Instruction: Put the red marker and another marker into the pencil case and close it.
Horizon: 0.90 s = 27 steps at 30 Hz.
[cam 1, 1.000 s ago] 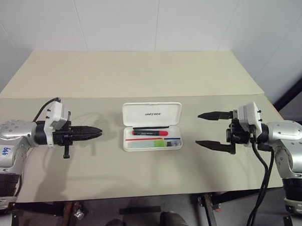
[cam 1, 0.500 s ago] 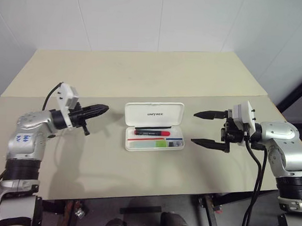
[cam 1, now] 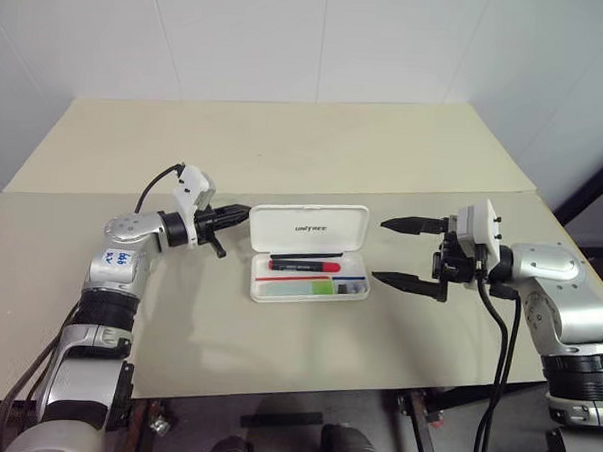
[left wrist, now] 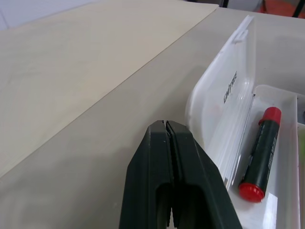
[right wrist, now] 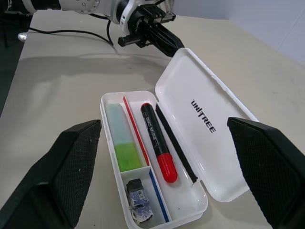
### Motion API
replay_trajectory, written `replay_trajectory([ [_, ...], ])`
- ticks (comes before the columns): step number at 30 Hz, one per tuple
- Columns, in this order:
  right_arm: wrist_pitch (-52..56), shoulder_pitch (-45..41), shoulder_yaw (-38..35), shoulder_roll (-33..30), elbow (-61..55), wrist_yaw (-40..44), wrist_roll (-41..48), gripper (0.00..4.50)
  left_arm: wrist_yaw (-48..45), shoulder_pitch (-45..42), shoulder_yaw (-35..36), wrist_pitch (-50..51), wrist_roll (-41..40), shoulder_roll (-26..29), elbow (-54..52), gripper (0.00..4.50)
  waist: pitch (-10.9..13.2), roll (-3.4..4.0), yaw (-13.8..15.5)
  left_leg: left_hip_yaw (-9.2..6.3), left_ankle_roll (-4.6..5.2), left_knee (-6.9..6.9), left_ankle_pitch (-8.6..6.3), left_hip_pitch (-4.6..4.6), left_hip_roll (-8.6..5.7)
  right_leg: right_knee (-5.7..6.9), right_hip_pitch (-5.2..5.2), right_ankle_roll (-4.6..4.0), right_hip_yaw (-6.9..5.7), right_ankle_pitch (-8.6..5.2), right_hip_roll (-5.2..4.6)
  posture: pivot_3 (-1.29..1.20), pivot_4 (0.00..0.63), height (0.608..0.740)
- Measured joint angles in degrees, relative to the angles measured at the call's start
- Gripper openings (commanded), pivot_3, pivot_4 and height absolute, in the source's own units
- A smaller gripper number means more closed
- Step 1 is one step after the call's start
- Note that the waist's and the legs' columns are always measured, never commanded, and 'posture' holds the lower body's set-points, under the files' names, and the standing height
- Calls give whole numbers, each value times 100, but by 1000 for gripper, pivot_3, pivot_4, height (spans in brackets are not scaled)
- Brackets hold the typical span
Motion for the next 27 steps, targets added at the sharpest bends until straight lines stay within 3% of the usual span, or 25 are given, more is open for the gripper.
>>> replay_trajectory([
  [9, 23, 108, 0, 74, -168, -207, 3, 4500, -955, 98, -145, -594, -18, -6, -159, 34, 0, 0, 5, 0, 0, 0, 0, 0, 0, -2, 0, 0, 0, 0, 0, 0, 150, 740],
  [16, 62, 134, 0, 141, -187, -335, 7, 4500, -1875, 593, -733, -981, 224, 358, -856, 34, 0, 0, 6, -1, 10, 3, -4, 0, 0, 1, 1, 0, 2, 1, 0, 0, 150, 740],
  [27, 267, 383, -3, 238, -624, -708, 124, 4500, -1132, 945, -1373, -183, 824, 169, -1795, 34, -1, 0, 13, -8, 28, 4, -13, 2, -1, 3, 4, 1, 4, 2, 1, 0, 150, 740],
])
